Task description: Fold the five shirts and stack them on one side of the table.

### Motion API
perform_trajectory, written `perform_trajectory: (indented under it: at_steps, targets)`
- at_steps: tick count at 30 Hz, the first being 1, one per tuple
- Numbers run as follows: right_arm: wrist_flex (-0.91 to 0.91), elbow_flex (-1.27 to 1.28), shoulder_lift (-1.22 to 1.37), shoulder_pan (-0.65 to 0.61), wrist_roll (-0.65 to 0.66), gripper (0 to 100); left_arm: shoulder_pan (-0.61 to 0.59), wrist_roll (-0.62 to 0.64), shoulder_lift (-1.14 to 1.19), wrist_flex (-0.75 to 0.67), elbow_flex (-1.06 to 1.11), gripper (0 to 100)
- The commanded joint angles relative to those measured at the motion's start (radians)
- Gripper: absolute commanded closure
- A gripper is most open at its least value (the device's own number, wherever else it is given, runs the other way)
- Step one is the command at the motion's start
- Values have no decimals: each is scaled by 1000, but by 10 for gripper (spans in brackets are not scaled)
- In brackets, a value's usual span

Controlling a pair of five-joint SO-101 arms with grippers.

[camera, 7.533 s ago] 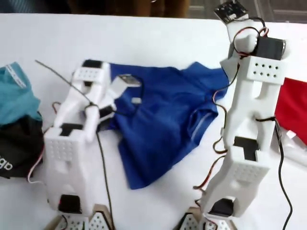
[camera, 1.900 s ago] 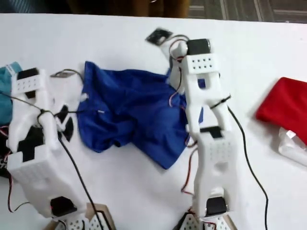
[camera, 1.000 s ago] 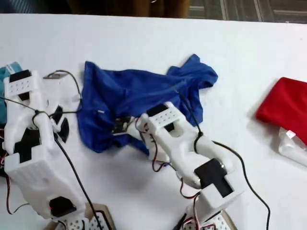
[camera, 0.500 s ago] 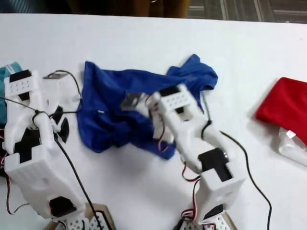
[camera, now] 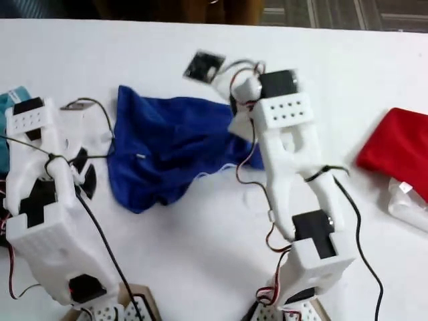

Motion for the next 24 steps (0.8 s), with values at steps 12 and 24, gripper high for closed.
perform_trajectory:
  at_steps: [12,24]
  targets:
    - [-156,-224,-47,107,-25,980,-11,5,-18,9,-5,872]
    - [48,9,-50,104,-161,978,221,12,-11,29,-260,868]
